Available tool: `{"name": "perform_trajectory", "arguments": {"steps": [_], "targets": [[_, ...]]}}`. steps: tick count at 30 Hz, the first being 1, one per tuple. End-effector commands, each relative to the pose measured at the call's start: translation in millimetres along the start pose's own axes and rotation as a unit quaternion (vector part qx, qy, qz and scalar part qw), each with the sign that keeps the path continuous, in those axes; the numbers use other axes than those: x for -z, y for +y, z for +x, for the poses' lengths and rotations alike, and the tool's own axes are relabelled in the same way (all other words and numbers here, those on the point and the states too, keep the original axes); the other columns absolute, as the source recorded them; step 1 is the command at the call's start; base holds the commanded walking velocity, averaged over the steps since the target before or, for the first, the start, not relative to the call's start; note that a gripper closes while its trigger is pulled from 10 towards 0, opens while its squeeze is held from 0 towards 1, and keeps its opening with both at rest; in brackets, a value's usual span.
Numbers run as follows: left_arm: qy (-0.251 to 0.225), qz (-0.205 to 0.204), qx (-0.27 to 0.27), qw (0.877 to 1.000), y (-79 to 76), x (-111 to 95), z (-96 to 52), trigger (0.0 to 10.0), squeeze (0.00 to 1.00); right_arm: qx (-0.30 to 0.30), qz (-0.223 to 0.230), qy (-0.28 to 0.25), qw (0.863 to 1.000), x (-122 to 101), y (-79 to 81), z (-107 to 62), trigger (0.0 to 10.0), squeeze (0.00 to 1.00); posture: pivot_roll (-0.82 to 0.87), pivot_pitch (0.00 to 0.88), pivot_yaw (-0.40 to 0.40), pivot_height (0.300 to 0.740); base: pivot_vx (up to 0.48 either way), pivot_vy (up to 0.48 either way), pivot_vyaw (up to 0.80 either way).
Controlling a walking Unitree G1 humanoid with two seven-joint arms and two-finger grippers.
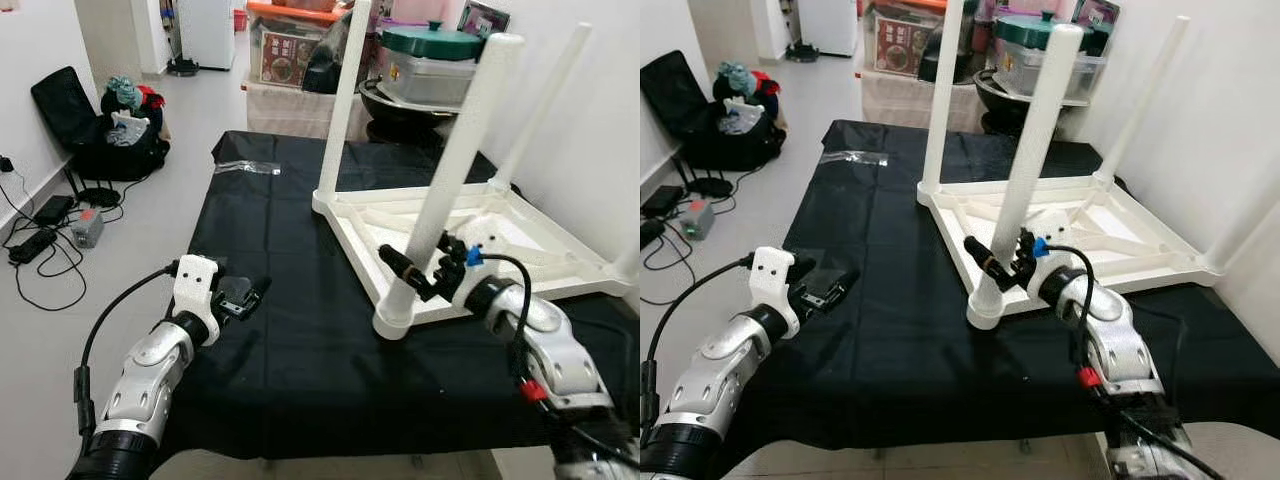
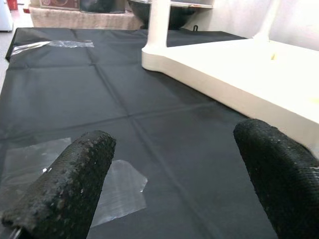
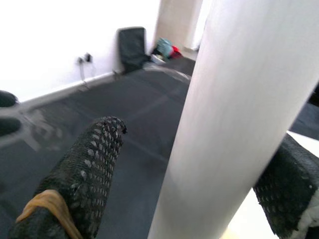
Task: Building children table
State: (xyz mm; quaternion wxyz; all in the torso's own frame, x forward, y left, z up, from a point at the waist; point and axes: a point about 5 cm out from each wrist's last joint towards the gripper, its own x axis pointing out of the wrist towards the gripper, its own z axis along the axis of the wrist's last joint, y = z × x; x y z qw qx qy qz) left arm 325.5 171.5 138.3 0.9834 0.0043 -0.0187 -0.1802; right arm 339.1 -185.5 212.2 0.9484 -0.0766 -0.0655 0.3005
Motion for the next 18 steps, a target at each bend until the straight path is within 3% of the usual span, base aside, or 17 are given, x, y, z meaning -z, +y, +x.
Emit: {"name": "perform_trajectory", "arguments": {"steps": [1,3,5,7,9,18], "targets": [[0.004,0.001,0.004,1.000,-1.0,2,-0.5,10.0,0.00,-0.029,-0.004,-0.016,0.999,-5,7.1,7.2,10.0,0.00,0.07,0.000,-0.126,0.740,0.000,0.000,0.00],[0.004,0.001,0.005,1.000,-1.6,2,-0.3,10.0,0.00,-0.027,0.000,-0.019,0.999,-6,6.7,13.9,10.0,0.00,0.08,0.000,-0.128,0.740,0.000,0.000,0.00],[0.001,0.003,0.004,1.000,-0.8,0,-0.1,10.0,0.00,-0.016,0.005,-0.019,1.000,-5,5.6,24.2,3.1,0.00,0.09,0.000,-0.137,0.740,0.000,0.000,0.00],[0.001,0.004,0.003,1.000,0.3,-1,-0.2,10.0,0.00,-0.013,0.006,-0.018,1.000,-4,4.9,27.1,3.1,0.00,0.09,0.000,-0.137,0.740,0.000,0.000,0.00],[0.001,0.005,0.002,1.000,1.9,-1,-1.4,10.0,0.00,0.007,0.013,-0.013,1.000,-2,1.5,29.0,0.0,0.00,0.08,0.000,-0.133,0.740,0.000,0.000,0.00],[0.005,0.003,0.005,1.000,-2.0,2,-1.9,10.0,0.00,0.072,0.021,0.014,0.997,13,-9.1,20.3,0.0,0.00,0.05,0.000,-0.130,0.740,0.000,0.000,0.00]]}}
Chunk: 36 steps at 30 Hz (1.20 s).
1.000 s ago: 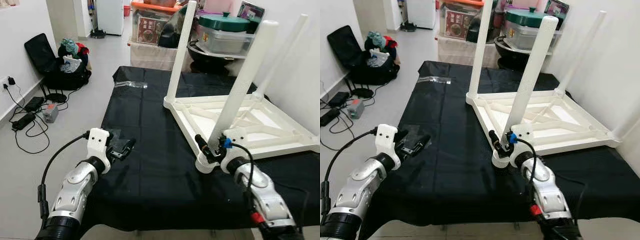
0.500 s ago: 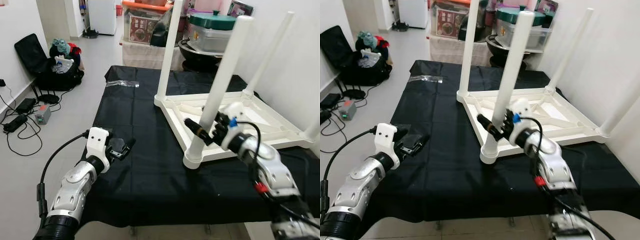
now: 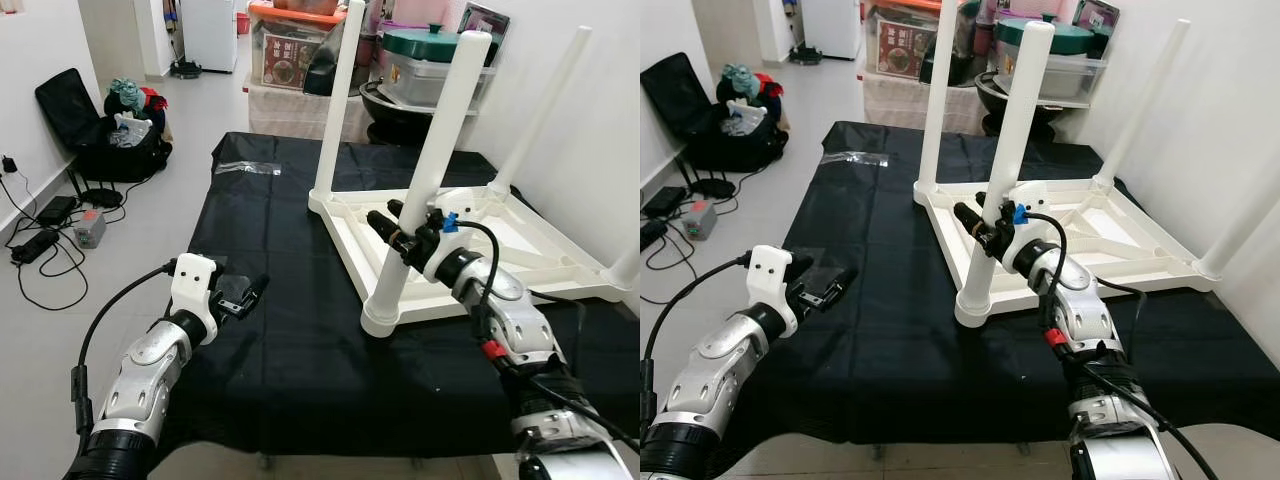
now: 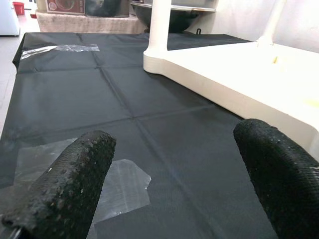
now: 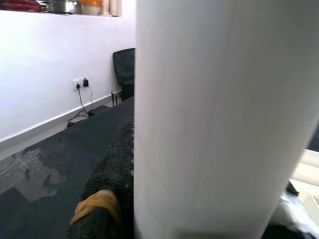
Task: Building children table
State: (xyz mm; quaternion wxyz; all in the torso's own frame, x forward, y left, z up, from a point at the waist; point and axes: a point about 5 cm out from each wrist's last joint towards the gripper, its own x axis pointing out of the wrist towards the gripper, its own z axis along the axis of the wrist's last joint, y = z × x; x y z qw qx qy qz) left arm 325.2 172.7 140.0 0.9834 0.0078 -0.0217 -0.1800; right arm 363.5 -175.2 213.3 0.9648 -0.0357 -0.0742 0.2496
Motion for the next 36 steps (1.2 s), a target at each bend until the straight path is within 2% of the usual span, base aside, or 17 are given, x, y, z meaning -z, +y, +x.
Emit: {"name": "perform_trajectory", "arguments": {"steps": [1,9,13,14,15,16,17,18,20,21,24,25,29,30,31,34,36], "targets": [[0.007,-0.001,0.006,1.000,-3.2,3,-0.8,10.0,0.00,0.022,-0.011,0.031,0.999,12,-5.5,-7.7,0.0,0.00,0.05,0.000,-0.127,0.740,0.000,0.000,0.00],[0.010,-0.002,0.009,1.000,-4.5,5,-0.1,10.0,0.00,0.079,-0.014,0.046,0.996,21,-6.3,-18.8,0.0,0.00,0.03,0.000,-0.119,0.740,0.000,0.000,0.00],[0.010,-0.003,0.008,1.000,-4.2,5,-0.1,10.0,0.00,0.178,-0.025,0.071,0.981,27,-15.0,-31.4,0.0,0.00,0.04,0.000,-0.117,0.740,0.000,0.000,0.00],[0.010,-0.002,0.007,1.000,-3.9,5,-0.2,10.0,0.00,0.273,-0.022,0.097,0.957,32,-25.9,-43.7,0.0,0.00,0.04,0.000,-0.116,0.740,0.000,0.000,0.00],[0.010,-0.002,0.007,1.000,-3.9,5,-0.2,10.0,0.00,0.273,-0.022,0.097,0.957,32,-25.9,-43.7,0.0,0.00,0.04,0.000,-0.116,0.740,0.000,0.000,0.00],[0.010,-0.003,0.006,1.000,-3.9,5,-0.3,10.0,0.00,0.401,-0.015,0.117,0.909,38,-37.2,-65.4,0.0,0.00,0.04,0.000,-0.119,0.740,0.000,0.000,0.00],[0.010,-0.003,0.006,1.000,-3.9,5,-0.3,10.0,0.00,0.401,-0.015,0.117,0.909,38,-37.2,-65.4,0.0,0.00,0.04,0.000,-0.119,0.740,0.000,0.000,0.00],[0.010,-0.003,0.005,1.000,-4.0,5,-0.6,10.0,0.00,0.498,-0.009,0.137,0.856,44,-41.4,-86.7,0.0,0.00,0.04,0.000,-0.119,0.740,0.000,0.000,0.00],[0.010,-0.003,0.005,1.000,-4.0,5,-0.6,10.0,0.00,0.498,-0.009,0.137,0.856,44,-41.4,-86.7,0.0,0.00,0.04,0.000,-0.119,0.740,0.000,0.000,0.00],[0.011,-0.004,0.005,1.000,-4.4,6,-0.8,10.0,0.00,0.552,-0.004,0.153,0.819,50,-38.3,-101.5,0.0,0.00,0.03,0.000,-0.118,0.740,0.000,0.000,0.00],[0.011,-0.004,0.005,1.000,-4.4,6,-0.8,10.0,0.00,0.552,-0.004,0.153,0.819,50,-38.3,-101.5,0.0,0.00,0.03,0.000,-0.118,0.740,0.000,0.000,0.00],[0.012,-0.004,0.005,1.000,-4.9,7,-0.8,10.0,0.00,0.581,-0.003,0.160,0.798,53,-32.1,-109.1,2.1,0.00,0.03,0.000,-0.118,0.740,0.000,0.000,0.00],[0.011,-0.002,0.001,1.000,-3.5,6,-0.2,10.0,0.00,0.589,0.003,0.162,0.791,54,-25.0,-107.5,2.2,0.00,0.04,0.000,-0.125,0.740,0.000,0.000,0.00],[0.010,-0.001,-0.003,1.000,-2.4,6,0.1,10.0,0.00,0.592,0.011,0.165,0.789,55,-20.3,-103.7,4.0,0.00,0.05,0.000,-0.132,0.740,0.000,0.000,0.00],[0.010,0.000,-0.006,1.000,-1.6,6,-0.2,10.0,0.00,0.587,0.017,0.170,0.791,56,-18.2,-98.8,10.0,0.00,0.05,0.000,-0.136,0.740,0.000,0.000,0.00],[0.010,0.000,-0.010,1.000,-0.8,6,-1.6,10.0,0.00,0.570,0.039,0.168,0.804,54,-14.4,-90.2,10.0,0.00,0.06,0.000,-0.137,0.740,0.000,0.000,0.00],[0.011,0.001,-0.010,1.000,-0.5,7,-2.2,10.0,0.00,0.565,0.048,0.154,0.810,51,-12.9,-88.1,10.0,0.12,0.06,0.000,-0.138,0.740,0.000,0.000,0.00]]}}
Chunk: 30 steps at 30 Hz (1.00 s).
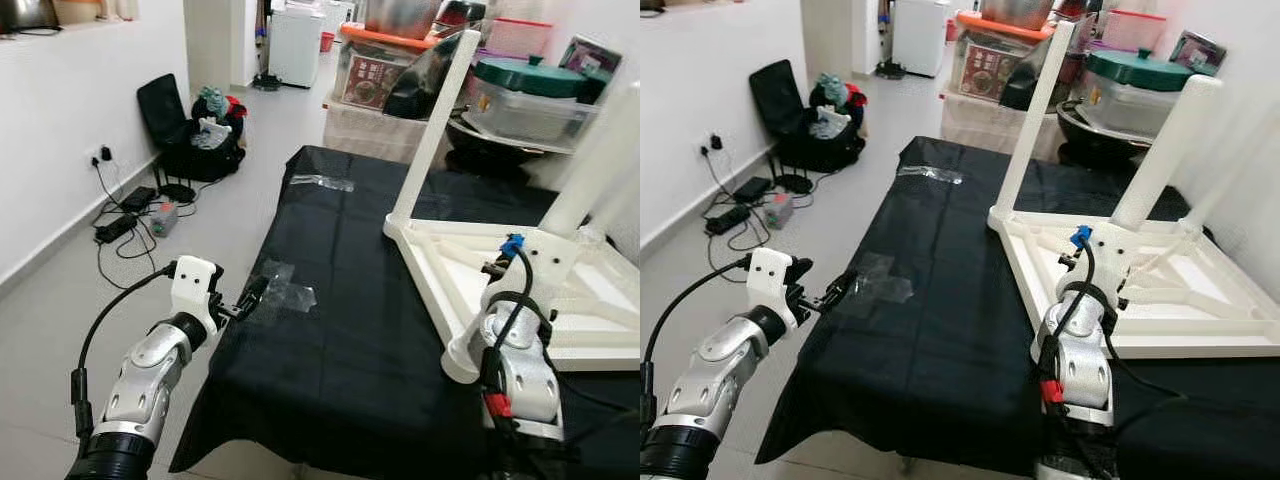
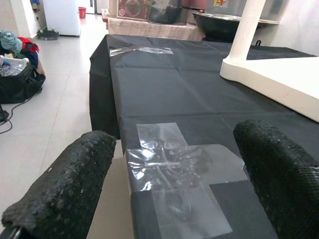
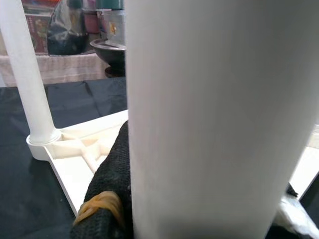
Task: Building children table
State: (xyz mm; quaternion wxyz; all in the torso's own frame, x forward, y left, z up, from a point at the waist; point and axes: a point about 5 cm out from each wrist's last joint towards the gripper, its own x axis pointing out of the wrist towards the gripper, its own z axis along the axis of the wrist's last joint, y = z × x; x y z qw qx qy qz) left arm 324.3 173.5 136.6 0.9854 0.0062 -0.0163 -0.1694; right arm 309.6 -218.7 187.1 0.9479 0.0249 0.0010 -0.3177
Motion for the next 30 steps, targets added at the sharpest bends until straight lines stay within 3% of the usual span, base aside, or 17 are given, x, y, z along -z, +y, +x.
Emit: {"name": "perform_trajectory", "arguments": {"steps": [1,4,5,6,13,15,16,17,19,21,22,24,26,27,30], "targets": [[0.006,0.003,0.000,1.000,-0.5,4,-1.5,10.0,0.00,0.017,-0.012,0.061,0.998,29,-13.4,0.2,10.0,1.00,0.06,0.000,-0.138,0.740,0.000,0.000,0.00],[0.007,0.003,0.000,1.000,-0.3,4,-1.4,10.0,0.00,0.017,-0.009,0.055,0.998,26,-13.8,-0.1,10.0,1.00,0.06,0.000,-0.138,0.740,0.000,0.000,0.00],[0.006,0.003,0.001,1.000,0.1,4,-0.8,10.0,0.00,-0.015,0.005,0.047,0.999,21,-11.1,2.2,10.0,1.00,0.05,0.000,-0.137,0.740,0.000,0.000,0.00],[0.005,0.003,0.001,1.000,0.2,4,-0.6,10.0,0.00,-0.039,0.015,0.038,0.998,18,-9.0,3.6,10.0,0.00,0.05,0.000,-0.137,0.740,0.000,0.000,0.00],[0.004,0.004,0.002,1.000,0.1,4,-0.3,10.0,0.00,-0.164,0.032,-0.005,0.986,3,-3.7,11.6,10.0,0.00,0.06,0.000,-0.134,0.740,0.000,0.000,0.00],[0.004,0.005,0.003,1.000,0.8,3,-0.3,10.0,0.00,-0.247,0.026,-0.038,0.968,-11,0.9,15.4,10.0,0.00,0.06,0.000,-0.134,0.740,0.000,0.000,0.00],[0.004,0.005,0.003,1.000,0.8,3,-0.3,10.0,0.00,-0.247,0.026,-0.038,0.968,-11,0.9,15.4,10.0,0.00,0.06,0.000,-0.134,0.740,0.000,0.000,0.00],[0.004,0.006,0.004,1.000,1.0,3,-0.1,10.0,0.00,-0.307,0.020,-0.060,0.950,-21,4.7,16.4,10.0,0.00,0.06,0.000,-0.135,0.740,0.000,0.000,0.00],[0.004,0.006,0.004,1.000,1.0,3,-0.1,10.0,0.00,-0.307,0.020,-0.060,0.950,-21,4.7,16.4,10.0,0.00,0.06,0.000,-0.135,0.740,0.000,0.000,0.00],[0.003,0.008,0.005,1.000,1.3,2,0.4,10.0,0.00,-0.385,-0.006,-0.066,0.920,-25,11.4,15.3,10.0,0.00,0.06,0.000,-0.137,0.740,0.000,0.000,0.00],[0.003,0.008,0.005,1.000,1.3,2,0.4,10.0,0.00,-0.385,-0.006,-0.066,0.920,-25,11.4,15.3,10.0,0.00,0.06,0.000,-0.137,0.740,0.000,0.000,0.00],[0.001,0.009,0.006,1.000,1.3,1,0.8,10.0,0.00,-0.469,-0.051,-0.068,0.879,-27,21.4,13.6,10.0,0.00,0.07,0.000,-0.137,0.740,0.000,0.000,0.00],[0.001,0.010,0.006,1.000,1.4,1,0.8,10.0,0.00,-0.469,-0.051,-0.070,0.879,-28,23.2,14.8,10.0,0.00,0.07,0.000,-0.137,0.740,0.000,0.000,0.00],[0.001,0.010,0.006,1.000,1.5,1,0.7,10.0,0.00,-0.458,-0.058,-0.064,0.885,-26,25.0,19.6,3.8,0.00,0.07,0.000,-0.139,0.740,0.000,0.000,0.00],[0.001,0.010,0.006,1.000,1.7,1,0.5,10.0,0.00,-0.452,-0.071,-0.067,0.887,-26,27.3,27.2,3.1,0.00,0.08,0.000,-0.143,0.740,0.000,0.000,0.00]]}}
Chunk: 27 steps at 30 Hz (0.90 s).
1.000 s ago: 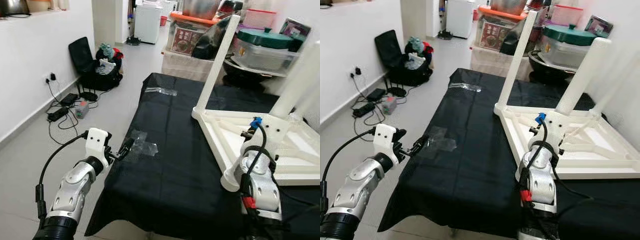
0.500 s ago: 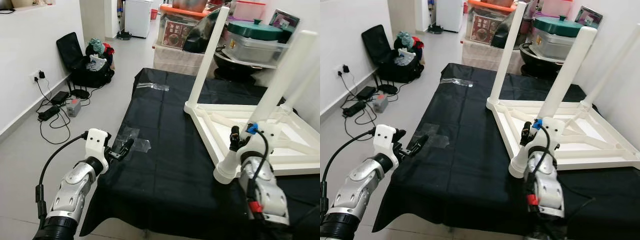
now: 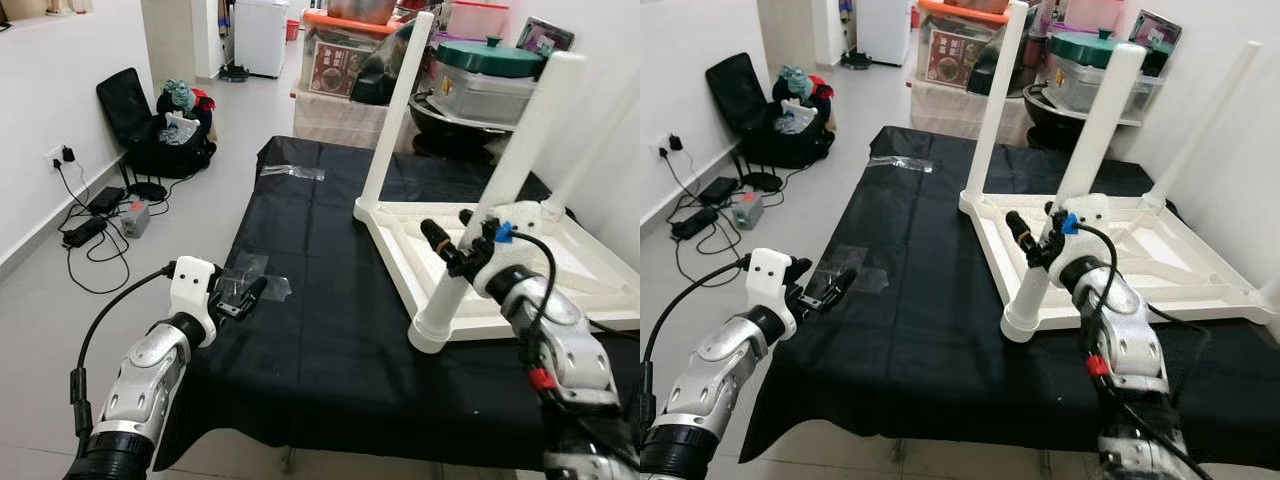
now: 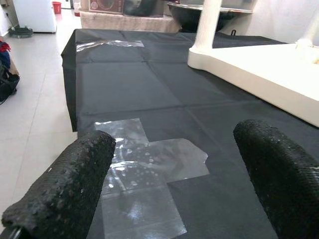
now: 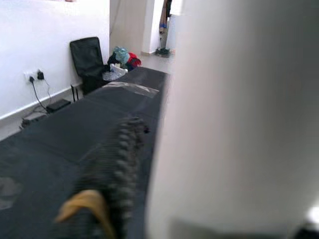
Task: Building children table
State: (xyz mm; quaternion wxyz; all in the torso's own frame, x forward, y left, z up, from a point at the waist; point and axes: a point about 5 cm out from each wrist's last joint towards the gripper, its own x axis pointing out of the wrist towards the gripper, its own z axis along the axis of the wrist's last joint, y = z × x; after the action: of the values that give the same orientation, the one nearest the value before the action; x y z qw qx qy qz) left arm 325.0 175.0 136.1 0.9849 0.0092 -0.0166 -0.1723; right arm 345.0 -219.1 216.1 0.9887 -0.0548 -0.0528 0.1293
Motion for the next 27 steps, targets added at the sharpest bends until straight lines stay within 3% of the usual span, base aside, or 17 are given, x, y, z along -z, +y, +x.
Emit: {"name": "perform_trajectory", "arguments": {"steps": [1,2,11,17,18,19,20,21,22,23,25,26,27], "targets": [[0.001,0.007,0.003,1.000,0.2,0,0.4,10.0,0.00,-0.016,-0.011,0.002,1.000,2,4.0,3.2,3.1,0.00,0.08,0.000,-0.143,0.740,0.000,0.000,0.00],[0.001,0.007,0.002,1.000,0.3,0,0.1,10.0,0.00,-0.017,-0.008,0.002,1.000,3,3.1,4.4,0.0,0.00,0.08,0.000,-0.143,0.740,0.000,0.000,0.00],[0.002,0.010,0.004,1.000,2.0,0,-0.3,10.0,0.00,-0.046,-0.006,-0.003,0.999,0,-5.8,3.8,0.0,0.00,0.08,0.000,-0.141,0.740,0.000,0.000,0.00],[0.002,0.010,0.005,1.000,0.9,1,0.1,10.0,0.00,-0.026,-0.008,0.000,1.000,1,-10.3,2.8,0.0,0.00,0.07,0.000,-0.136,0.740,0.000,0.000,0.00],[0.003,0.009,0.005,1.000,0.2,1,0.0,10.0,0.00,0.079,-0.004,0.027,0.996,8,-23.2,2.6,0.0,0.00,0.06,0.000,-0.137,0.740,0.000,0.000,0.00],[0.003,0.009,0.005,1.000,0.2,1,0.0,10.0,0.00,0.079,-0.004,0.027,0.996,8,-23.2,2.6,0.0,0.00,0.06,0.000,-0.137,0.740,0.000,0.000,0.00],[0.003,0.008,0.005,1.000,-0.6,1,-0.3,10.0,0.00,0.204,0.000,0.067,0.977,20,-38.9,-4.6,0.0,0.00,0.06,0.000,-0.138,0.740,0.000,0.000,0.00],[0.003,0.008,0.005,1.000,-0.6,1,-0.3,10.0,0.00,0.204,0.000,0.067,0.977,20,-38.9,-4.6,0.0,0.00,0.06,0.000,-0.138,0.740,0.000,0.000,0.00],[0.003,0.007,0.005,1.000,-1.5,2,-0.7,10.0,0.00,0.353,0.000,0.101,0.930,33,-55.5,-23.3,0.0,0.00,0.07,0.000,-0.139,0.740,0.000,0.000,0.00],[0.004,0.006,0.004,1.000,-2.0,3,-1.3,10.0,0.00,0.469,0.008,0.131,0.874,48,-64.9,-46.2,0.0,0.00,0.06,0.000,-0.137,0.740,0.000,0.000,0.00],[0.004,0.006,0.004,1.000,-2.0,3,-1.3,10.0,0.00,0.469,0.008,0.131,0.874,48,-64.9,-46.2,0.0,0.00,0.06,0.000,-0.137,0.740,0.000,0.000,0.00],[0.006,0.005,0.004,1.000,-2.2,4,-1.9,10.0,0.00,0.543,0.015,0.149,0.826,59,-69.4,-66.2,0.0,0.00,0.06,0.000,-0.134,0.740,0.000,0.000,0.00],[0.006,0.005,0.004,1.000,-2.2,4,-1.9,10.0,0.00,0.543,0.015,0.149,0.826,59,-69.4,-66.2,0.0,0.00,0.06,0.000,-0.134,0.740,0.000,0.000,0.00]]}}
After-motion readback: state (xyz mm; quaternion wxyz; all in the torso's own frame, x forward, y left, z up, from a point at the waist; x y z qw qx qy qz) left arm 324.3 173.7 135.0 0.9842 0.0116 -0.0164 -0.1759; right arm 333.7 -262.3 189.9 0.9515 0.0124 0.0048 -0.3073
